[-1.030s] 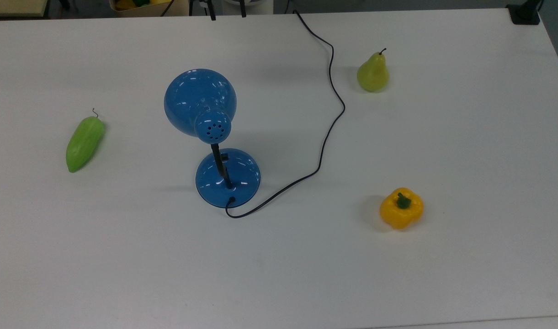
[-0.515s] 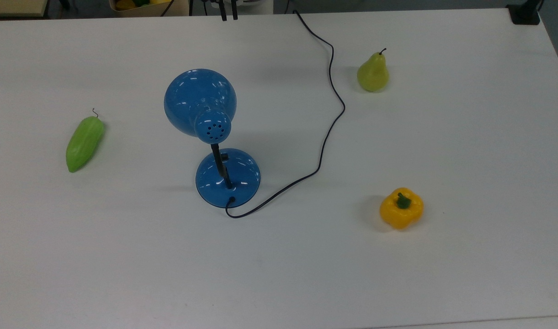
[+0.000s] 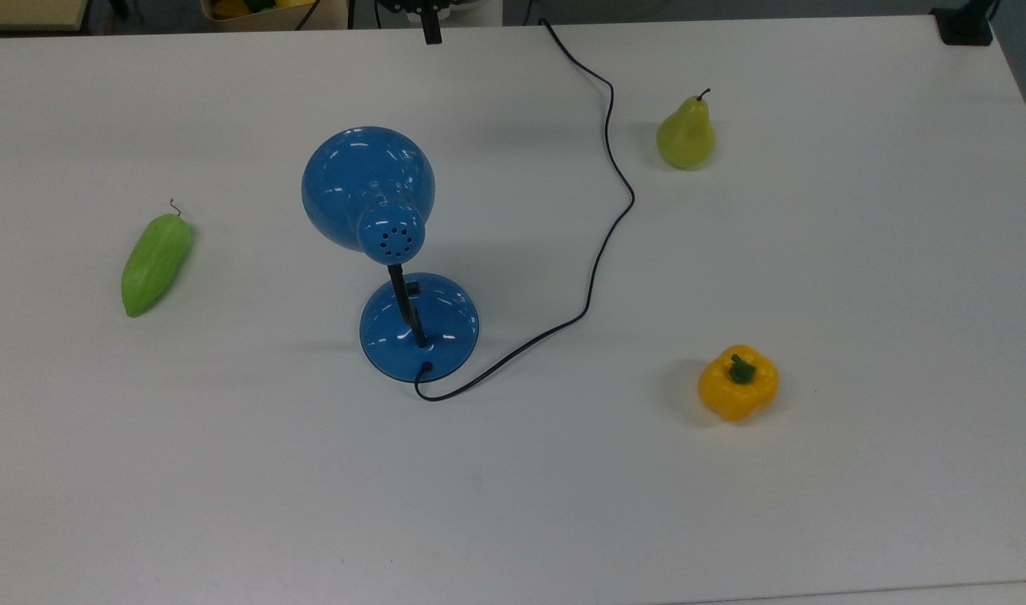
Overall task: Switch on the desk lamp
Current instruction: 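Move the gripper down toward the switch on the blue lamp base, then press the gripper down on the lamp base switch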
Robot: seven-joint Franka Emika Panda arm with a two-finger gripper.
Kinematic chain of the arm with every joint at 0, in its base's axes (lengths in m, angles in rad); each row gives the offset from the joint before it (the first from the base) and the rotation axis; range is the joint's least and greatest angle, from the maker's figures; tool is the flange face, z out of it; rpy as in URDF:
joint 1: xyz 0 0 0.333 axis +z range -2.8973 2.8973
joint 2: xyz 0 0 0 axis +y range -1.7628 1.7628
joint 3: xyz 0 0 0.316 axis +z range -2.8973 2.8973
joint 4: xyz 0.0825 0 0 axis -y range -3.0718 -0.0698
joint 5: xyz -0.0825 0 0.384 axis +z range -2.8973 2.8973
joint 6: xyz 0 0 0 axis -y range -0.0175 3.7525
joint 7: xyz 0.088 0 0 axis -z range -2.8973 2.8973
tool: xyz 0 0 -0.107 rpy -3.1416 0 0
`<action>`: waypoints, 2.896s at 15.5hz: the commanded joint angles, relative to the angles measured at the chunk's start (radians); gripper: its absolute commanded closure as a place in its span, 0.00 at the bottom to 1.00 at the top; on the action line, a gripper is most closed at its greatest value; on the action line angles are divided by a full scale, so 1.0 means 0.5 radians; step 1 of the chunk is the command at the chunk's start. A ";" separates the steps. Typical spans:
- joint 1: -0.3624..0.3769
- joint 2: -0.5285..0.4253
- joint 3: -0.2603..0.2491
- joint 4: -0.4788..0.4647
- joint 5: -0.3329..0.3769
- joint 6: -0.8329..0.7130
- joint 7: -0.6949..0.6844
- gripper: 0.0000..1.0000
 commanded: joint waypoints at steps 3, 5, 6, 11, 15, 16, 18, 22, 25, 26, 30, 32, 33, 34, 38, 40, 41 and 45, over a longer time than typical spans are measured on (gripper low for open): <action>0.009 -0.037 -0.015 -0.243 -0.030 0.002 -0.044 1.00; 0.009 -0.046 -0.015 -0.347 -0.054 0.023 -0.154 1.00; 0.006 -0.067 -0.015 -0.405 -0.085 0.072 -0.179 1.00; -0.010 -0.089 -0.015 -0.684 -0.143 0.373 -0.183 1.00; -0.013 -0.089 -0.015 -0.936 -0.156 0.719 -0.180 1.00; -0.025 -0.083 -0.015 -0.970 -0.156 0.826 -0.170 1.00; -0.040 -0.068 -0.015 -1.040 -0.156 1.038 -0.155 1.00; -0.040 -0.055 -0.015 -1.221 -0.153 1.437 -0.146 1.00; -0.040 0.043 -0.015 -1.268 -0.150 1.774 -0.054 1.00; -0.040 0.085 -0.015 -1.265 -0.150 1.885 -0.017 1.00; -0.052 0.239 -0.015 -1.261 -0.150 2.299 0.066 1.00; -0.056 0.303 -0.015 -1.261 -0.150 2.440 0.087 1.00; -0.068 0.328 -0.015 -1.258 -0.150 2.490 0.093 1.00; -0.071 0.346 -0.015 -1.252 -0.146 2.530 0.093 1.00; -0.092 0.445 -0.015 -1.179 -0.122 2.668 0.103 1.00; -0.108 0.491 -0.015 -1.118 -0.116 2.671 0.109 1.00; -0.114 0.512 -0.015 -1.078 -0.113 2.671 0.112 1.00; -0.120 0.589 -0.015 -0.973 -0.113 2.671 0.164 1.00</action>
